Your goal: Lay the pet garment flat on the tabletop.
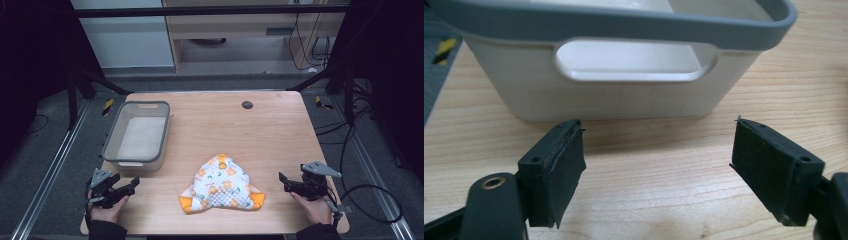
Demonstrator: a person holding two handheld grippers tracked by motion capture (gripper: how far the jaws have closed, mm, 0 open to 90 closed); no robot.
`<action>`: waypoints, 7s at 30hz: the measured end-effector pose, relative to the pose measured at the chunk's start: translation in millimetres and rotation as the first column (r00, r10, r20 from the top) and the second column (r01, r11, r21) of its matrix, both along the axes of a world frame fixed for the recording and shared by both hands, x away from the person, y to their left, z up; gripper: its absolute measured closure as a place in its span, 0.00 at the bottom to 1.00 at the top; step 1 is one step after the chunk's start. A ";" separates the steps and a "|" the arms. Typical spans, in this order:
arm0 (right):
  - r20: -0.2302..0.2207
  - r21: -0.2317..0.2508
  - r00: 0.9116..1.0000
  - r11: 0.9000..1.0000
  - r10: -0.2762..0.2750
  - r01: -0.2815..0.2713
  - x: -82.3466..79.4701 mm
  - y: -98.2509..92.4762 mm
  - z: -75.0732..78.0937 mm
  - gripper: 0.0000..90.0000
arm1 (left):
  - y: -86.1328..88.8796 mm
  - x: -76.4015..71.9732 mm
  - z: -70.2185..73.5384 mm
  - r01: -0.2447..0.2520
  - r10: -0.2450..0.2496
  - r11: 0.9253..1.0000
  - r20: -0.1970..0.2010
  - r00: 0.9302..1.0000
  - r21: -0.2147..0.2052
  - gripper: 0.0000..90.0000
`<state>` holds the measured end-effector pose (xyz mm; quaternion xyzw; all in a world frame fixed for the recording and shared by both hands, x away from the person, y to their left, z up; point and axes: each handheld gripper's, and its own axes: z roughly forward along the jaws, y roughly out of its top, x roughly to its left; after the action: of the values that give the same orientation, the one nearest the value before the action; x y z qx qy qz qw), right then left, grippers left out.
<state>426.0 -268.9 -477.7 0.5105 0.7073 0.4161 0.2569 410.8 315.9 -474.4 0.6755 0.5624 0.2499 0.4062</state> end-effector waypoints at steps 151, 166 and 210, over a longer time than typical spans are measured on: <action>0.144 -0.089 0.963 0.972 0.227 -0.216 47.9 97.4 66.4 0.59 | -130.6 62.8 70.1 0.354 -0.359 0.933 0.129 0.924 0.058 0.39; -0.008 -0.087 0.941 0.937 0.338 -0.338 10.9 82.9 17.2 0.52 | -131.9 53.7 12.7 0.402 -0.403 0.889 -0.043 0.914 0.220 0.44; -0.070 -0.016 0.900 0.901 0.431 -0.433 8.8 88.3 22.2 0.95 | -139.1 34.0 25.4 0.545 -0.542 0.835 -0.060 0.839 0.082 0.96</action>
<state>434.8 -180.6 -455.5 0.3503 0.8172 0.4347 0.1432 444.8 176.8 -449.0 0.8301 0.3419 0.1395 0.4179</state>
